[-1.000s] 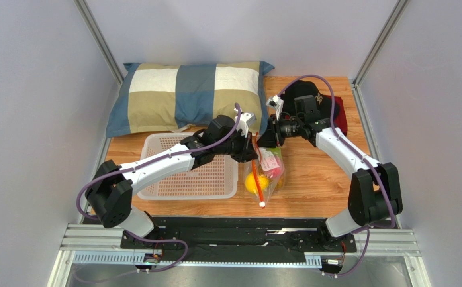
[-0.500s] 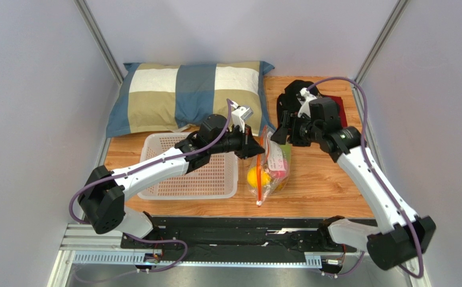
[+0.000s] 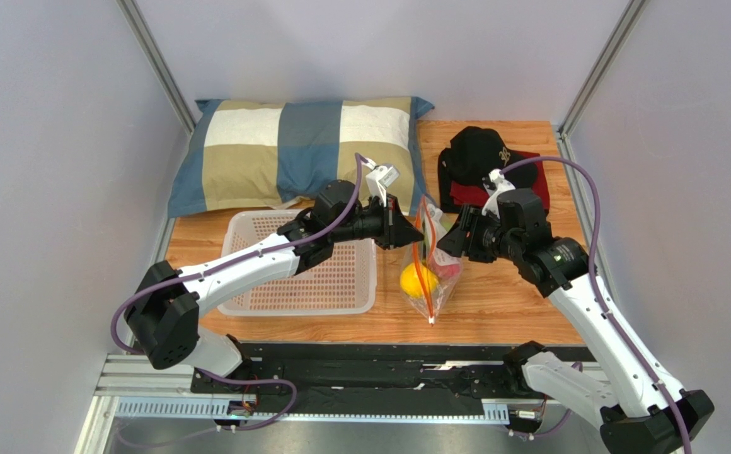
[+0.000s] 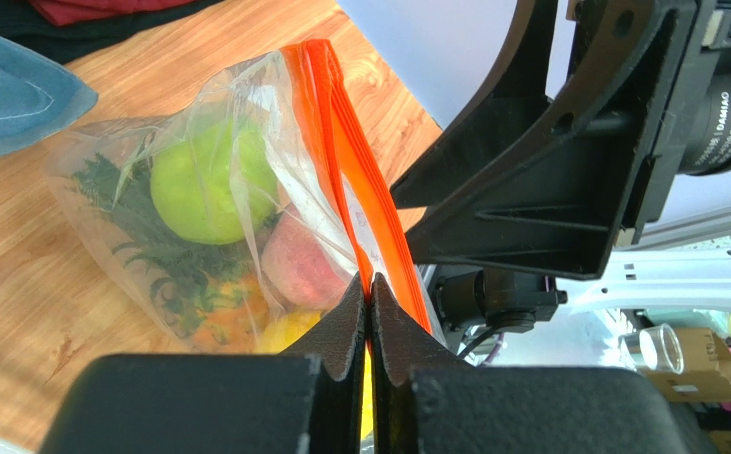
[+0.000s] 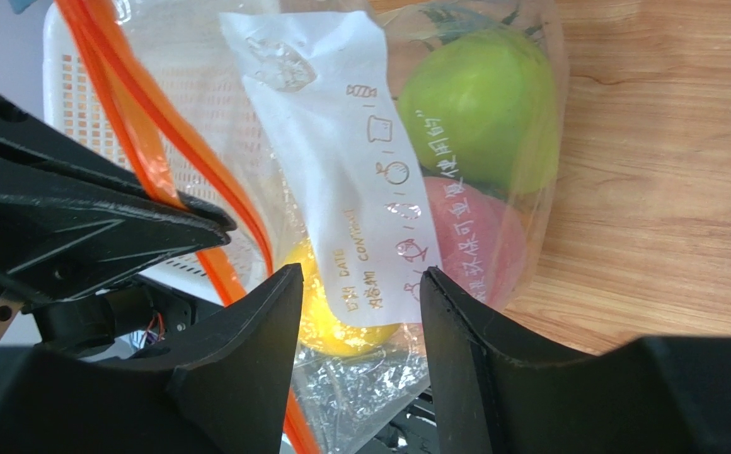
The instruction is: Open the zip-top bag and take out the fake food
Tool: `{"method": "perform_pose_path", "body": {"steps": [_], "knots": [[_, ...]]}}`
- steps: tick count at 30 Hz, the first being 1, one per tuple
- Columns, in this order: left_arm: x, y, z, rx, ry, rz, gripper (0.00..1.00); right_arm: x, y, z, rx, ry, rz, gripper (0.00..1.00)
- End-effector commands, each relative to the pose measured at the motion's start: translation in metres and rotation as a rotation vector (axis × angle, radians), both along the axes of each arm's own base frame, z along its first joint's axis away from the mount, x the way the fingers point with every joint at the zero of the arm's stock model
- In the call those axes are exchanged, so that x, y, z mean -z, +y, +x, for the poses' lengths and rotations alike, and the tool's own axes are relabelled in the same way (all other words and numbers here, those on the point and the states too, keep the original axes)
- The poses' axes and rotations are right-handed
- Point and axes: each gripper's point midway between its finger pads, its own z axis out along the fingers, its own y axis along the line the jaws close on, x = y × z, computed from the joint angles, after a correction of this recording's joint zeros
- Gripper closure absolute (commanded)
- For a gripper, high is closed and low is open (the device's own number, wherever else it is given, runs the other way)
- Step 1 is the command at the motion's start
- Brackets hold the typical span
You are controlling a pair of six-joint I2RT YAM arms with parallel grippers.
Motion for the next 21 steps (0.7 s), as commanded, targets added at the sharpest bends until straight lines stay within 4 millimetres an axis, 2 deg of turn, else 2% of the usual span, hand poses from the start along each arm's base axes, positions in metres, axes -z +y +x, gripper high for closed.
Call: {"method": "perform_pose_path", "body": {"steps": [1, 4, 7, 9, 13, 17, 19, 21], "knots": [[-0.018, -0.003, -0.002, 0.016, -0.022, -0.054, 1.00, -0.024, 0.007, -0.001, 0.014, -0.077, 0.060, 0.48], [-0.017, -0.003, -0.003, 0.021, -0.020, -0.052, 1.00, -0.030, 0.007, -0.010, 0.009, -0.092, 0.058, 0.47], [-0.017, -0.004, -0.003, 0.026, -0.013, -0.056, 1.00, -0.030, 0.019, -0.014, -0.034, -0.100, 0.102, 0.41], [-0.015, -0.006, -0.002, 0.026, -0.008, -0.056, 1.00, -0.030, 0.029, -0.012, -0.059, -0.103, 0.124, 0.39], [-0.017, -0.005, -0.005, 0.031, -0.006, -0.063, 1.00, -0.014, 0.038, -0.002, -0.064, -0.071, 0.097, 0.40], [-0.016, 0.001, -0.006, 0.018, -0.016, -0.049, 1.00, 0.000, 0.036, 0.006, -0.023, -0.039, 0.072, 0.59], [-0.018, 0.003, -0.007, 0.018, -0.026, -0.049, 1.00, 0.000, 0.037, 0.010, -0.012, -0.052, 0.084, 0.63], [-0.016, 0.004, -0.008, 0.017, -0.026, -0.040, 1.00, 0.000, 0.038, 0.009, -0.023, -0.061, 0.083, 0.83]]}}
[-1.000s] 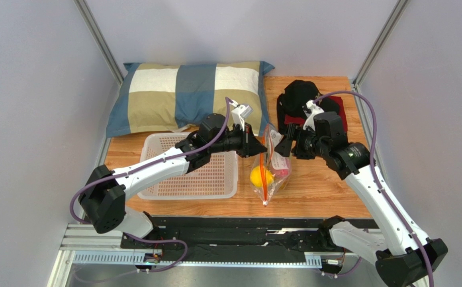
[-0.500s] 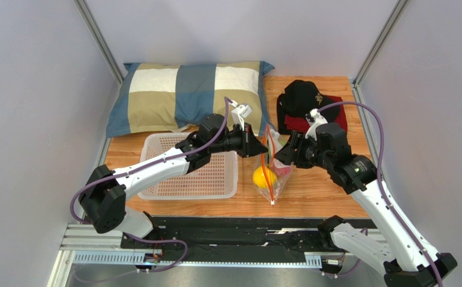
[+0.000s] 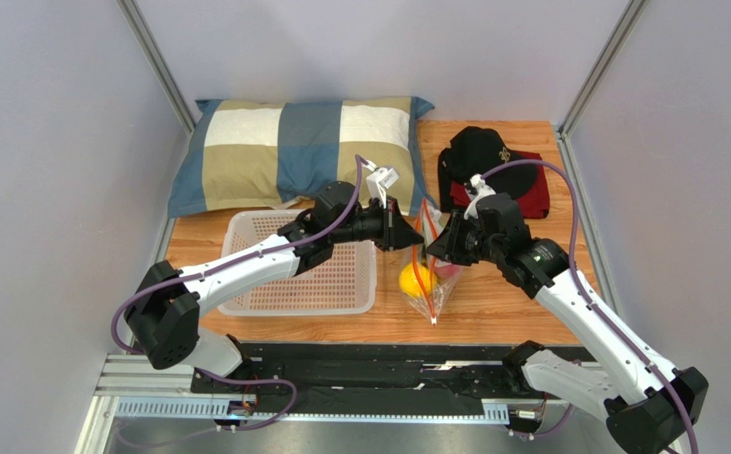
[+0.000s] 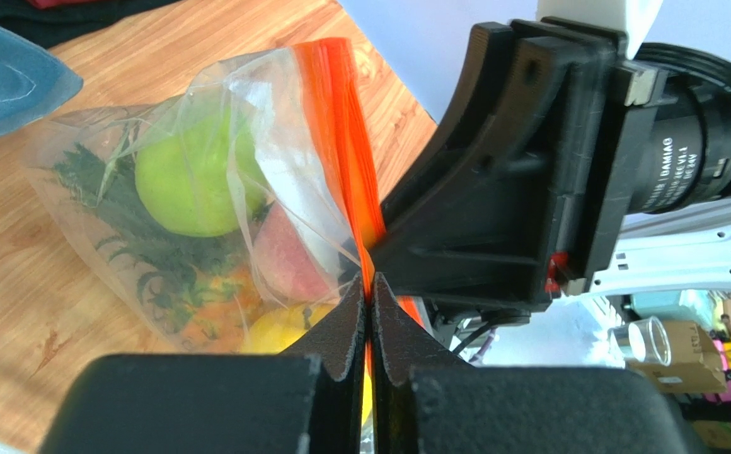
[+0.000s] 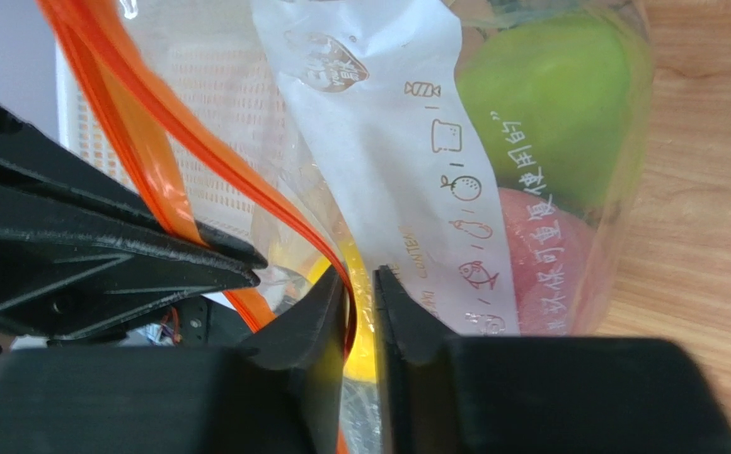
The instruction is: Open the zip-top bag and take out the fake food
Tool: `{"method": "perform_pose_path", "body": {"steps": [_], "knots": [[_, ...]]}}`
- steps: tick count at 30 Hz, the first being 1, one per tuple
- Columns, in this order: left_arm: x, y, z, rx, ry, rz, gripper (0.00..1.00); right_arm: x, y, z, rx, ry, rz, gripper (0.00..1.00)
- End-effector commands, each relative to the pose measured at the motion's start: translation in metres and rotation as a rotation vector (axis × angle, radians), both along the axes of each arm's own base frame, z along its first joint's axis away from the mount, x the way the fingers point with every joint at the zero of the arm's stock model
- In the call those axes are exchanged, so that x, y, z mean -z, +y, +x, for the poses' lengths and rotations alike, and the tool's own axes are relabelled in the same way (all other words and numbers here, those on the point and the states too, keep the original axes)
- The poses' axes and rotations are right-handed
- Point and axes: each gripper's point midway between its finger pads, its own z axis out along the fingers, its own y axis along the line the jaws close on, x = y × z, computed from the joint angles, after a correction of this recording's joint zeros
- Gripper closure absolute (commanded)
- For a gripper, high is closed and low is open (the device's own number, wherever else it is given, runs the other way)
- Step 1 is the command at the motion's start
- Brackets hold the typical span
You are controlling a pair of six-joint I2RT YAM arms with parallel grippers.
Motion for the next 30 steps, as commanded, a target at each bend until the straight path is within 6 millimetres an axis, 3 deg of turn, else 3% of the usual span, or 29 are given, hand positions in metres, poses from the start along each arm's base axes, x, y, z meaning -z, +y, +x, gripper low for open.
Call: {"method": "perform_pose_path", "body": {"steps": [1, 2, 6, 8, 10, 14, 17, 18, 20, 21, 22, 27, 30], "knots": [[-0.017, 0.006, -0.001, -0.011, -0.058, -0.023, 1.00, -0.015, -0.002, 0.012, 0.040, -0.080, 0.009, 0.95], [-0.013, 0.009, 0.000, -0.019, -0.055, -0.006, 1.00, -0.016, -0.010, 0.011, 0.062, -0.078, -0.027, 1.00], [0.005, 0.017, 0.009, -0.071, -0.077, 0.084, 1.00, -0.040, -0.065, -0.006, 0.178, -0.109, -0.212, 1.00], [0.013, 0.021, 0.016, -0.100, -0.091, 0.130, 1.00, -0.051, -0.076, -0.012, 0.195, -0.140, -0.231, 1.00], [0.014, 0.022, 0.019, -0.102, -0.110, 0.159, 1.00, -0.055, -0.068, -0.015, 0.144, -0.153, -0.209, 1.00], [0.009, 0.027, 0.020, -0.092, -0.144, 0.208, 1.00, -0.042, -0.047, -0.013, 0.063, -0.101, -0.174, 1.00], [-0.007, 0.039, 0.015, -0.131, -0.237, 0.271, 0.85, -0.041, -0.033, -0.015, 0.021, -0.074, -0.121, 1.00], [-0.014, 0.035, 0.003, -0.118, -0.285, 0.278, 0.72, -0.043, -0.029, -0.016, 0.007, -0.076, -0.100, 1.00], [-0.033, 0.036, -0.004, -0.132, -0.379, 0.274, 0.65, -0.047, -0.025, -0.016, 0.010, -0.082, -0.074, 1.00], [-0.038, 0.028, -0.019, -0.063, -0.392, 0.236, 0.64, -0.048, -0.022, -0.017, -0.001, -0.078, -0.062, 1.00], [-0.048, 0.020, -0.025, -0.032, -0.402, 0.178, 0.64, -0.049, -0.020, -0.018, -0.007, -0.079, -0.054, 1.00], [-0.038, -0.007, -0.035, 0.042, -0.303, 0.089, 0.83, -0.061, -0.011, -0.020, -0.014, -0.084, 0.013, 1.00], [-0.048, -0.017, -0.041, 0.059, -0.313, 0.039, 0.84, -0.067, -0.010, -0.022, -0.016, -0.089, 0.018, 1.00]]}}
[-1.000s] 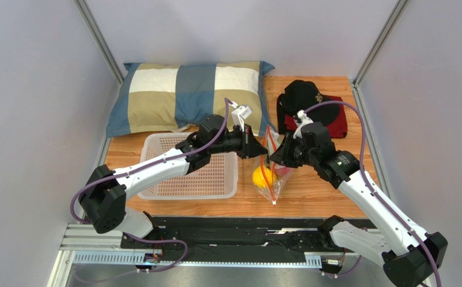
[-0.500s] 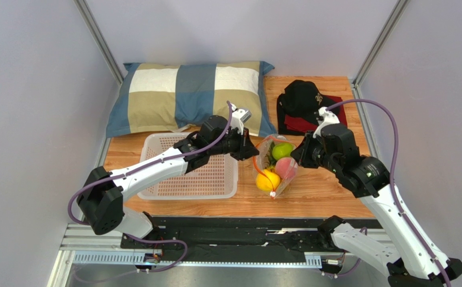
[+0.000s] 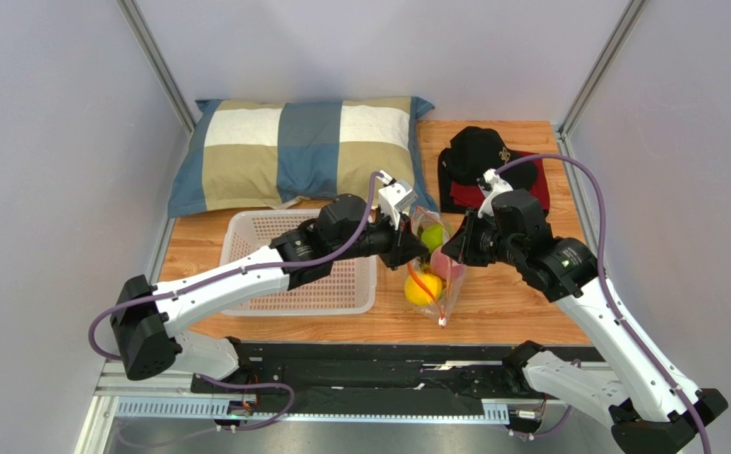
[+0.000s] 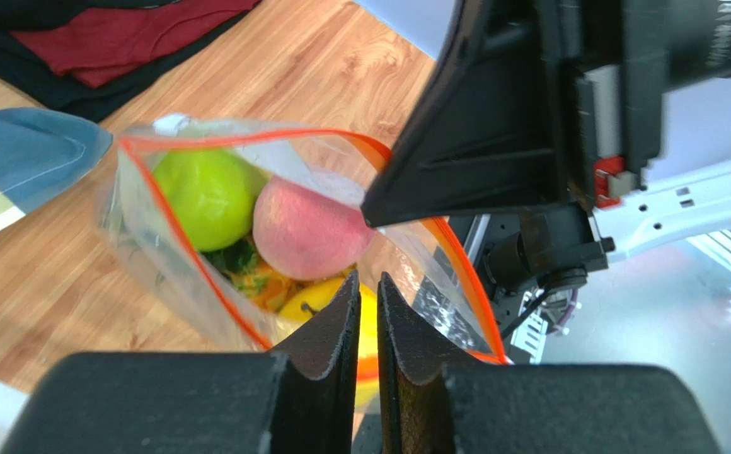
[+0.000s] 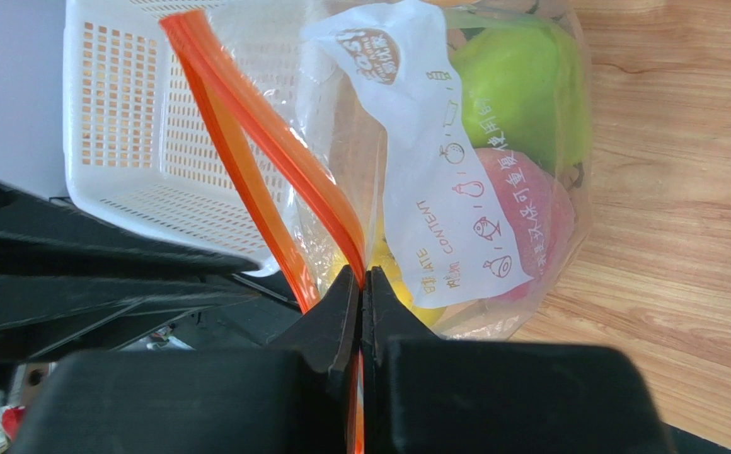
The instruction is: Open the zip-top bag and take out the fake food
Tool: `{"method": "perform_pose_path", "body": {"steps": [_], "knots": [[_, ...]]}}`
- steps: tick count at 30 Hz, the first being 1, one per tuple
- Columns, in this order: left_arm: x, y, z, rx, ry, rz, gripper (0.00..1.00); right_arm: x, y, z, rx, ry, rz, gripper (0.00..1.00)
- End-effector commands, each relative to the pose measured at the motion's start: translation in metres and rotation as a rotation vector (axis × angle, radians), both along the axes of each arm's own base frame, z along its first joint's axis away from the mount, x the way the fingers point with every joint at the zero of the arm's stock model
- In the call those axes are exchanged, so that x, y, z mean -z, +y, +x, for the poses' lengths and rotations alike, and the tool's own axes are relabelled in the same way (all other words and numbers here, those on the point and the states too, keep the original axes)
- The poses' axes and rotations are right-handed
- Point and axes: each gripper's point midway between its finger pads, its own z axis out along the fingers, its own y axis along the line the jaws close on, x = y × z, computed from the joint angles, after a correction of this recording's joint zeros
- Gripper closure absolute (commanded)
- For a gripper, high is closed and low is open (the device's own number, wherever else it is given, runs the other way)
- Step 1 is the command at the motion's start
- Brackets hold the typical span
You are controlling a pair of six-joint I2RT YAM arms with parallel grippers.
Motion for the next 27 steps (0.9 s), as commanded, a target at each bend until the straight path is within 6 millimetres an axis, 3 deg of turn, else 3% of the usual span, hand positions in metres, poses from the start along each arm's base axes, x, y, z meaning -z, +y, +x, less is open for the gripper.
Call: {"method": "perform_pose_path", "body": {"steps": [1, 3, 6, 9, 13, 15, 17, 20, 22, 27], "knots": [[-0.026, -0.022, -0.006, 0.046, -0.019, -0.115, 0.81, -0.028, 0.011, -0.001, -0.017, -0.052, 0.083, 1.00], [-0.025, -0.028, 0.001, 0.005, 0.006, -0.110, 0.77, -0.032, 0.012, -0.002, -0.015, -0.056, 0.100, 1.00], [0.000, -0.028, 0.020, -0.096, 0.049, -0.020, 0.77, -0.039, 0.013, -0.002, -0.010, -0.069, 0.127, 1.00], [0.034, -0.023, 0.025, -0.159, 0.110, 0.039, 0.76, -0.043, 0.015, -0.002, 0.009, -0.061, 0.162, 1.00], [0.043, -0.027, 0.028, -0.188, 0.140, -0.014, 0.58, -0.048, 0.022, -0.004, 0.020, -0.051, 0.233, 1.00], [0.052, -0.032, 0.027, -0.173, 0.165, -0.028, 0.40, -0.052, 0.025, -0.006, 0.015, -0.051, 0.269, 1.00], [0.064, -0.038, 0.027, -0.171, 0.189, -0.013, 0.32, -0.054, 0.029, -0.004, 0.016, -0.050, 0.308, 1.00], [0.078, -0.042, 0.030, -0.162, 0.221, -0.018, 0.32, -0.053, 0.033, -0.003, 0.022, -0.039, 0.340, 1.00], [0.077, -0.045, 0.030, -0.124, 0.235, -0.054, 0.31, -0.054, 0.039, -0.003, 0.004, -0.038, 0.365, 1.00], [0.087, -0.045, 0.017, -0.023, 0.268, -0.037, 0.24, -0.037, 0.041, -0.002, -0.013, -0.012, 0.336, 1.00]]}}
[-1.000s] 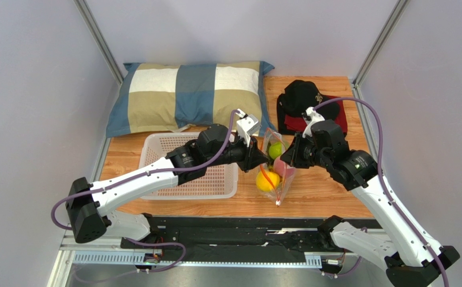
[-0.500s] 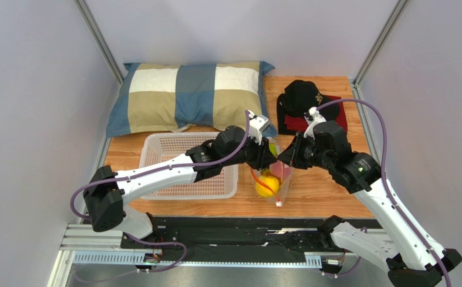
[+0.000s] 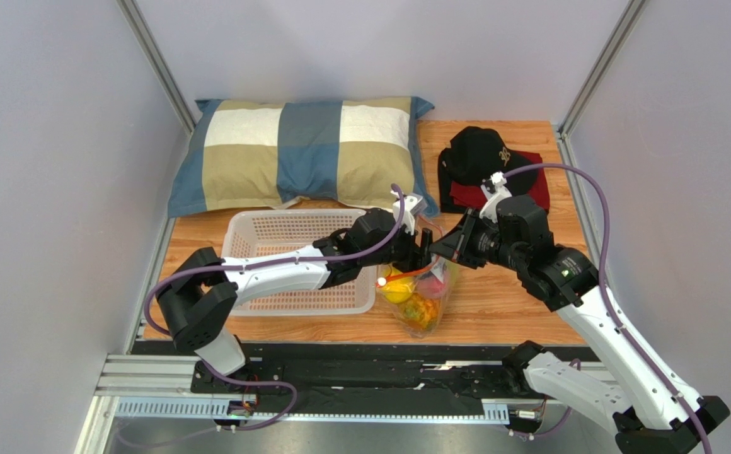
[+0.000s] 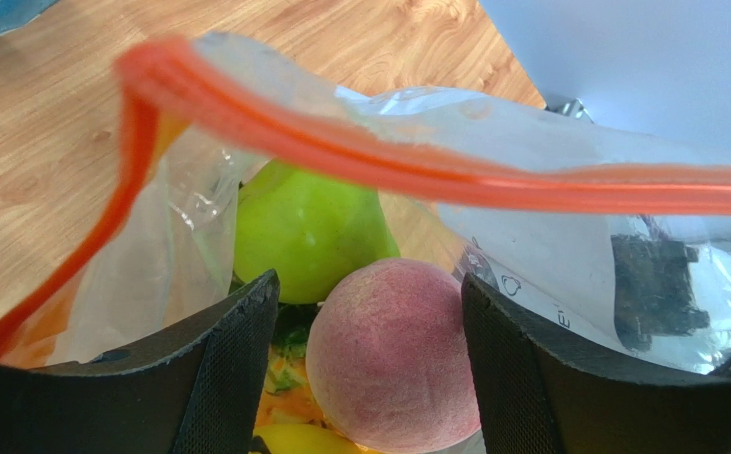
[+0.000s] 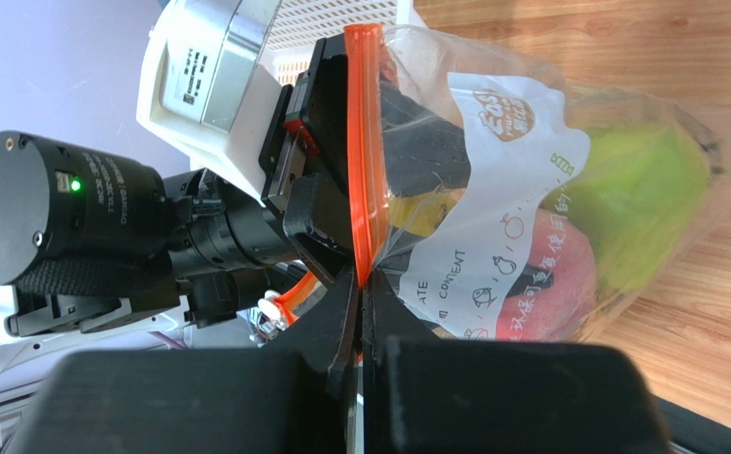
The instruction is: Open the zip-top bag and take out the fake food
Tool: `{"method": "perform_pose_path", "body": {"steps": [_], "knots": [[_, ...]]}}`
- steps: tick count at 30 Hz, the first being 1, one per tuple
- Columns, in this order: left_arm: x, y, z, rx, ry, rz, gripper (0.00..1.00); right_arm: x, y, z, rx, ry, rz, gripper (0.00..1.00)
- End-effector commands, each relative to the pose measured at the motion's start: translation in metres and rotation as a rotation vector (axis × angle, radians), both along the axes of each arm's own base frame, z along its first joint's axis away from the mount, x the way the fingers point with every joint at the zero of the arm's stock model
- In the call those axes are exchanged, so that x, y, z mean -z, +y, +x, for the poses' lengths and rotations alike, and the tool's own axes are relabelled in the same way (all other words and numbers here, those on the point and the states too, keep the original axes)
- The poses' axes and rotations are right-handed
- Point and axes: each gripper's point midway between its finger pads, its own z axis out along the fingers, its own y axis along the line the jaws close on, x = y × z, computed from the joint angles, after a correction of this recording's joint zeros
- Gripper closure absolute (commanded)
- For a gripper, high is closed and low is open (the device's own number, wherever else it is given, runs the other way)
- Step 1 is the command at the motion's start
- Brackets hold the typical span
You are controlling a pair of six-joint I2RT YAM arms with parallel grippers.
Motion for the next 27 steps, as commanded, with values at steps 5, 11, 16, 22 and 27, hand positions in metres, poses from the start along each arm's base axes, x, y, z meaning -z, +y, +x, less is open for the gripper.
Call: {"method": "perform_pose_path", "body": {"steps": [5, 11, 16, 22, 27], "knots": [[-0.012, 0.011, -0.025, 0.151, 0.020, -0.033, 0.18, 0.004, 0.001, 0.008, -0.029, -0.057, -0.049, 1.00], [-0.018, 0.023, -0.053, 0.330, 0.020, 0.053, 0.18, 0.029, -0.014, 0.013, -0.055, -0.054, -0.223, 1.00], [-0.007, 0.024, -0.060, 0.385, 0.047, 0.075, 0.13, 0.033, -0.015, 0.013, -0.077, -0.061, -0.249, 1.00], [-0.030, 0.012, -0.040, 0.264, 0.016, -0.067, 0.12, 0.020, -0.033, 0.021, -0.013, -0.112, -0.326, 1.00], [-0.057, 0.001, -0.025, 0.187, -0.017, -0.192, 0.14, 0.002, -0.049, 0.035, 0.043, -0.163, -0.418, 1.00]]}}
